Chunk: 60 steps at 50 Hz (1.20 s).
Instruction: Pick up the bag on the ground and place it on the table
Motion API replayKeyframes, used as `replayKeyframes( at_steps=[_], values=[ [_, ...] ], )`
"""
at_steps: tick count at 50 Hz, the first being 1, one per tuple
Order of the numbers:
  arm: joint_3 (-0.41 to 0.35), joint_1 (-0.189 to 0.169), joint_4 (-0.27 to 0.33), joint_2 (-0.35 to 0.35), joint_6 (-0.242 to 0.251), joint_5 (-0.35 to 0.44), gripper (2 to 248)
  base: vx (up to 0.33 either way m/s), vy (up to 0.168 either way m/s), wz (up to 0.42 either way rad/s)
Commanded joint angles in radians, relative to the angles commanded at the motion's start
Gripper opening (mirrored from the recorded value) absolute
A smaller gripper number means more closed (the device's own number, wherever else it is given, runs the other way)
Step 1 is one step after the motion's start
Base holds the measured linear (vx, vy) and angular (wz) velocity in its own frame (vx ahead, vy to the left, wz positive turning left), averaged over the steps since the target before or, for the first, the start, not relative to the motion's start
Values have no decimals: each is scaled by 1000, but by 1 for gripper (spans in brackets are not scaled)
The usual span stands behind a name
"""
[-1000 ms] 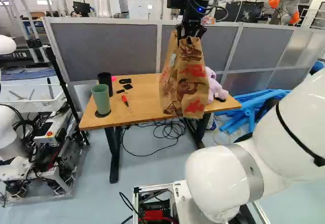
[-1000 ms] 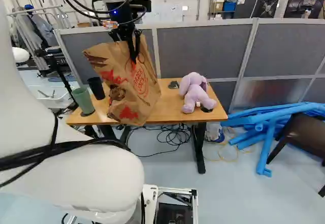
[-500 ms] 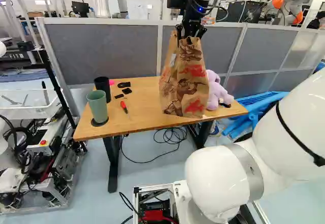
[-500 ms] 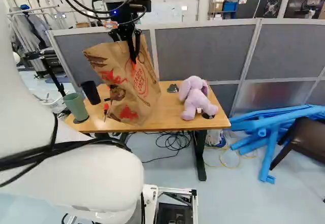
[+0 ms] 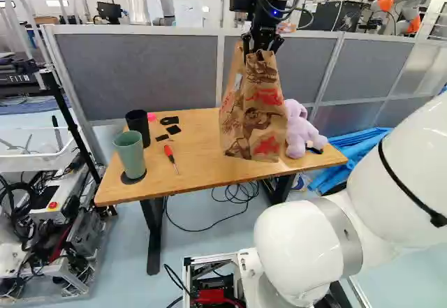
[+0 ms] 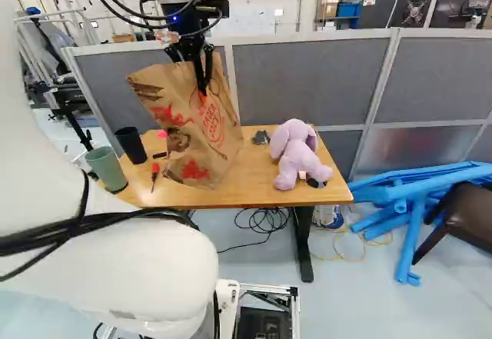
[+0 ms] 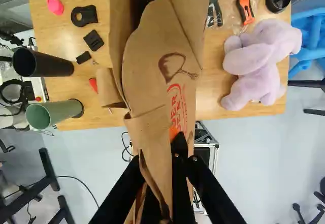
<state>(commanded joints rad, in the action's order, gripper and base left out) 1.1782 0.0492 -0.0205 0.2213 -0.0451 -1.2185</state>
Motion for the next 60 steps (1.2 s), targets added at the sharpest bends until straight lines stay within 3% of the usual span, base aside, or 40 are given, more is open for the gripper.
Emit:
replayKeyframes(
  at_steps=[30, 60],
  values=[
    [17, -1, 0, -22, 0, 4, 21, 0, 0, 0],
    [11, -2, 0, -114, 0, 71, 21, 0, 0, 0]
  ],
)
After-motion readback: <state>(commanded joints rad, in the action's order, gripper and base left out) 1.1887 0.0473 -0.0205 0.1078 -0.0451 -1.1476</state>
